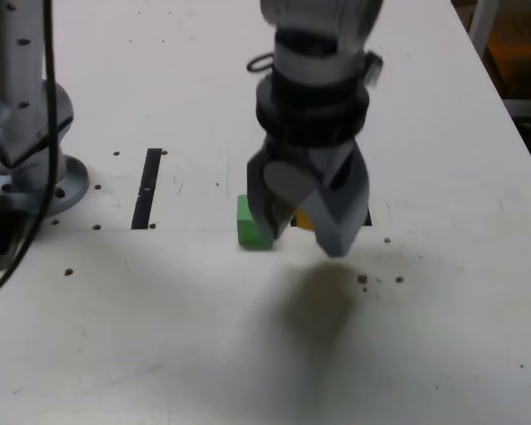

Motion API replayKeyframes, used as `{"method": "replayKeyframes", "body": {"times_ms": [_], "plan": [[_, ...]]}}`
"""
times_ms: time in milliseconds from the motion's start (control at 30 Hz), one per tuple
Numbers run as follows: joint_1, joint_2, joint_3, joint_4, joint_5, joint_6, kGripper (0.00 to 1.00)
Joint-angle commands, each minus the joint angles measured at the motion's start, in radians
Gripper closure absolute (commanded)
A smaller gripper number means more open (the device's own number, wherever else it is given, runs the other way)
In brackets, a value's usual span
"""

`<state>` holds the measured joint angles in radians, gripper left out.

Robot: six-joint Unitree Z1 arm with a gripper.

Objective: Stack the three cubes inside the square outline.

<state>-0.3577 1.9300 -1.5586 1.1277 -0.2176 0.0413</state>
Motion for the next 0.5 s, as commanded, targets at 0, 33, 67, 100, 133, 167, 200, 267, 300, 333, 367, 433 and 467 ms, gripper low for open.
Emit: {"method": "replayKeyframes", "body": {"times_ms": [0,33,67,100,133,167,200,267,300,333,367,433,467], "plan": [[0.010,-0.008,-0.015,0.010,0.004,-0.010,0.80],[0.018,-0.010,-0.023,0.015,0.005,-0.015,0.80],[0.027,-0.011,-0.030,0.020,0.006,-0.020,0.80],[0.038,-0.012,-0.035,0.024,0.007,-0.026,0.80],[0.049,-0.011,-0.039,0.029,0.007,-0.032,0.80],[0.069,-0.010,-0.043,0.038,0.009,-0.043,0.80],[0.084,-0.008,-0.044,0.047,0.012,-0.053,0.80],[0.114,-0.003,-0.044,0.067,0.024,-0.076,0.80],[0.124,-0.001,-0.045,0.076,0.029,-0.083,0.80],[0.137,0.001,-0.046,0.087,0.035,-0.090,0.80],[0.147,0.002,-0.048,0.096,0.040,-0.094,0.80],[0.164,0.004,-0.053,0.113,0.048,-0.099,0.80],[0.170,0.004,-0.055,0.119,0.050,-0.100,0.80]]}}
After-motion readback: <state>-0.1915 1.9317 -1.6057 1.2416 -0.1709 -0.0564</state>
